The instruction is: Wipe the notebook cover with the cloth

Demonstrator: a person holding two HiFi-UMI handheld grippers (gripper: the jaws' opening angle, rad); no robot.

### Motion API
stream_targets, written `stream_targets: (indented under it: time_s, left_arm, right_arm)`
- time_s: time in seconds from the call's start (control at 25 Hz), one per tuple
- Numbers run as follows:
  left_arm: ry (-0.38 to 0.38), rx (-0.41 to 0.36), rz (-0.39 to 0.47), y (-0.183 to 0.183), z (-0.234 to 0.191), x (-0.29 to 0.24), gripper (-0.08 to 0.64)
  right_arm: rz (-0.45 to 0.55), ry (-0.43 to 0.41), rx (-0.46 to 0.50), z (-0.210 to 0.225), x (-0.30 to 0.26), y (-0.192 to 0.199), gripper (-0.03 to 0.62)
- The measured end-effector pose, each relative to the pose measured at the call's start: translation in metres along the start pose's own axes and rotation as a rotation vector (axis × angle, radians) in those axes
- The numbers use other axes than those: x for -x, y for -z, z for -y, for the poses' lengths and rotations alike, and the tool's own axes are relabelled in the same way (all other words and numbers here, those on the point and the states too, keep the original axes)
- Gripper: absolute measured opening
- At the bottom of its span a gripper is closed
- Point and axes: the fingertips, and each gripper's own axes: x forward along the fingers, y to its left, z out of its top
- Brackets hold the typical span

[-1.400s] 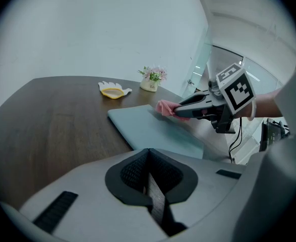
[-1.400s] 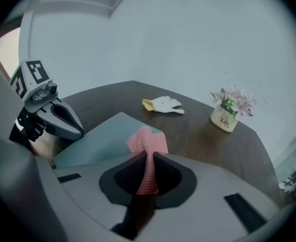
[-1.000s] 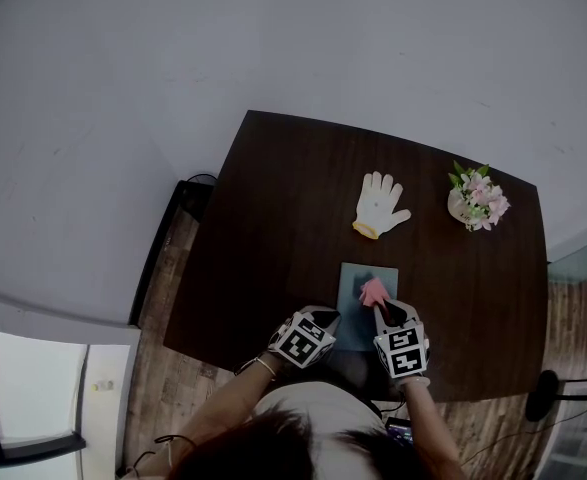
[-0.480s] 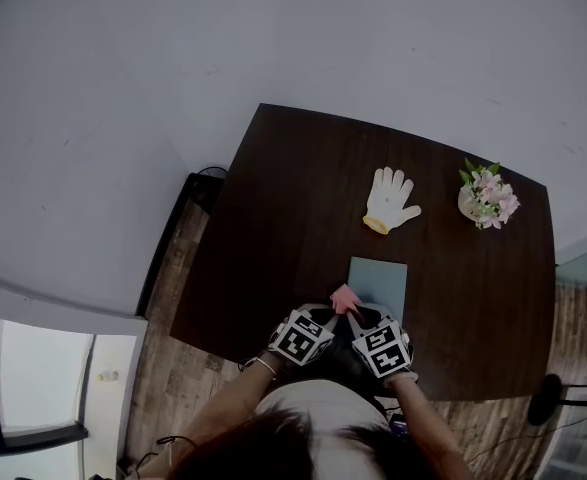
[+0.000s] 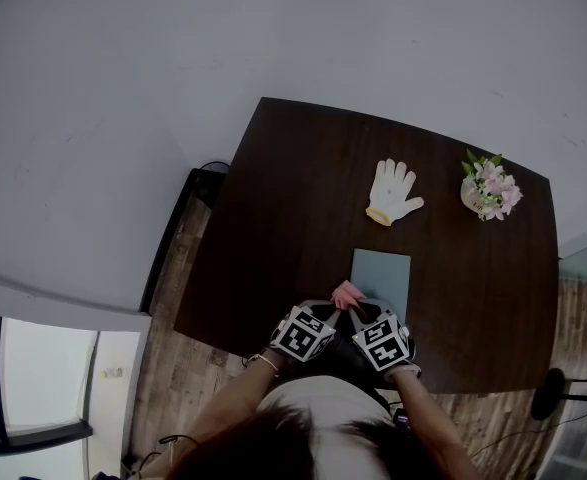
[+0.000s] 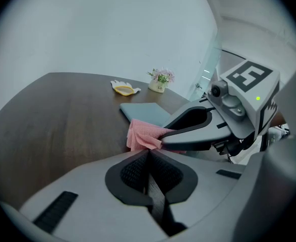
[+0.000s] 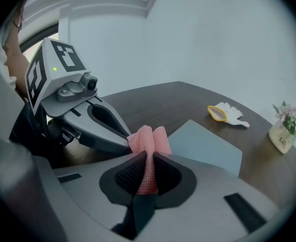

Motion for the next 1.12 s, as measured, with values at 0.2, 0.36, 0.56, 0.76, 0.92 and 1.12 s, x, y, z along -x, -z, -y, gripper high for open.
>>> stream_targets:
  time_s: [0.2,0.36,0.56,0.76,0.92,1.12]
  left_arm:
    - [-0.005,-0.048,-0.021,0.007,0.003,-0.001,0.020]
    - [0.000,-0.077,-0.028,0.009,0.005,-0.002,0.018]
    - [-0.007,-0.081,-0.037,0.011,0.007,-0.002,0.018]
    - [-0.012,-0.063,-0.027,0.009,0.007,0.000,0.018]
    - [-0.011,-0.038,-0.019,0.006,0.006,0.002,0.018]
    - [-0.010,-0.048,-0.020,0.006,0.007,0.002,0.018]
  right_arm:
    - [-0.007,0.045,-0.032,0.011,0.010,0.014,0.041]
    - [-0.003,0.080,-0.073,0.024,0.020,0.027,0.041]
    - [0.014,0.125,-0.118,0.039,0.033,0.039,0.041]
    - [-0.004,0.169,-0.150,0.053,0.047,0.055,0.041]
    - [-0.012,0.205,-0.192,0.065,0.058,0.066,0.041]
    - [-0.025,0.252,-0.237,0.079,0.069,0.080,0.041]
